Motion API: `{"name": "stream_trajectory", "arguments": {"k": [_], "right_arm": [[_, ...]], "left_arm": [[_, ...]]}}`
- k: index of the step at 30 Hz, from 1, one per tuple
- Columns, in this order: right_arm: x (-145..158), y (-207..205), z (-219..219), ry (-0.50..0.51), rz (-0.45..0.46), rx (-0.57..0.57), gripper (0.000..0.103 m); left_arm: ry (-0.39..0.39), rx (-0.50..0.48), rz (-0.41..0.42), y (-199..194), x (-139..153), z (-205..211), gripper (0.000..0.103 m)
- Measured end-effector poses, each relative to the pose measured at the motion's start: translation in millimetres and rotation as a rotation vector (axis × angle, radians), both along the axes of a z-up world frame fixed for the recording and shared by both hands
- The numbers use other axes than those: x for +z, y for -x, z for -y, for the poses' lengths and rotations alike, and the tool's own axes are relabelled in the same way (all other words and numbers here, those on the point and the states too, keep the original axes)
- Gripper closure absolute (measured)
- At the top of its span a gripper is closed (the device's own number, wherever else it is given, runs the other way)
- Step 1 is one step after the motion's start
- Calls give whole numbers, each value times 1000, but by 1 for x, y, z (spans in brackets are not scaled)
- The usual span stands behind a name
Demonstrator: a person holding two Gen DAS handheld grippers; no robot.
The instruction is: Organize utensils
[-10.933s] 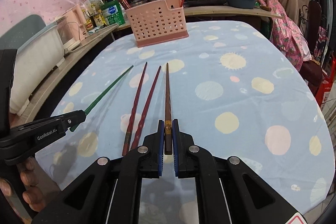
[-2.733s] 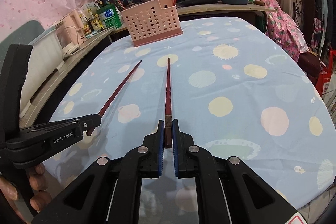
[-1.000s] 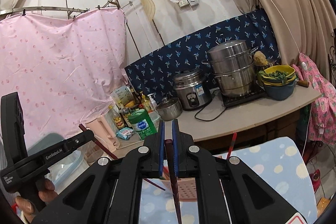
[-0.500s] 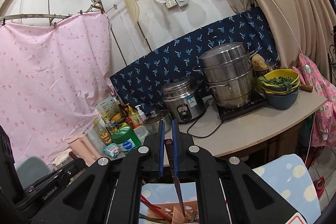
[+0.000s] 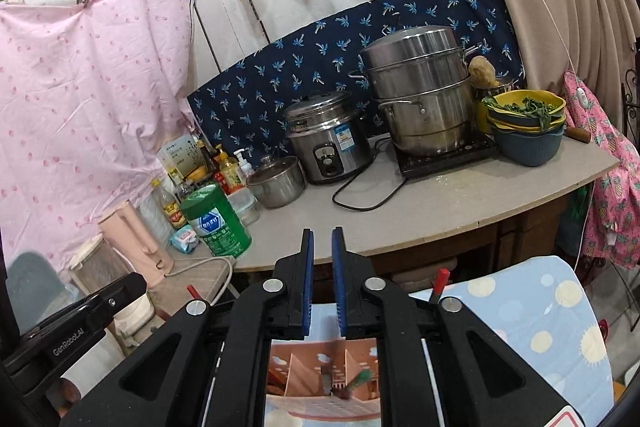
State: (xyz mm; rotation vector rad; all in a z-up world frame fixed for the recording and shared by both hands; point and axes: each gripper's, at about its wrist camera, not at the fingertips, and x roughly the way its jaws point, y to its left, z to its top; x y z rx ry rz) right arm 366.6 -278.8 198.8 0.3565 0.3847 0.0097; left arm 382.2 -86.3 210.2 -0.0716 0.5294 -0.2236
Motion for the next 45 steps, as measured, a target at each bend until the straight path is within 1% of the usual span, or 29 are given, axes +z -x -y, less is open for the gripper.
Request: {"name": "stream_trajectory", "arguments": {"k": [1, 5, 9, 13, 15, 23, 30, 40, 45], "right_arm": [[-1, 3, 0, -3, -2, 4, 91], [-4, 15, -2, -3, -6, 12, 90], [-8, 32, -7, 15, -12, 22, 89], [-13, 53, -12, 25, -20, 39, 87], [-16, 66, -16, 30, -23, 48, 85], [-38, 116, -35, 60, -61, 79, 85], [-58, 155, -54, 91, -101, 95, 85], [-81, 195, -75, 148, -148, 81, 85], [-95, 213, -77, 124, -181, 62, 85]], "left_arm": [[-6, 5, 4, 3, -2, -1, 81], [-28, 12, 8, 11, -7, -1, 76], [-54, 20, 20, 25, -10, -2, 73], [-54, 25, 5, 40, -14, -7, 70], [-53, 27, -4, 48, -17, -11, 70], [-62, 35, -50, 89, -39, -19, 69], [-97, 35, -89, 125, -65, -19, 69], [-101, 28, -135, 159, -91, -27, 69], [-109, 29, -150, 173, -103, -29, 69]]}}
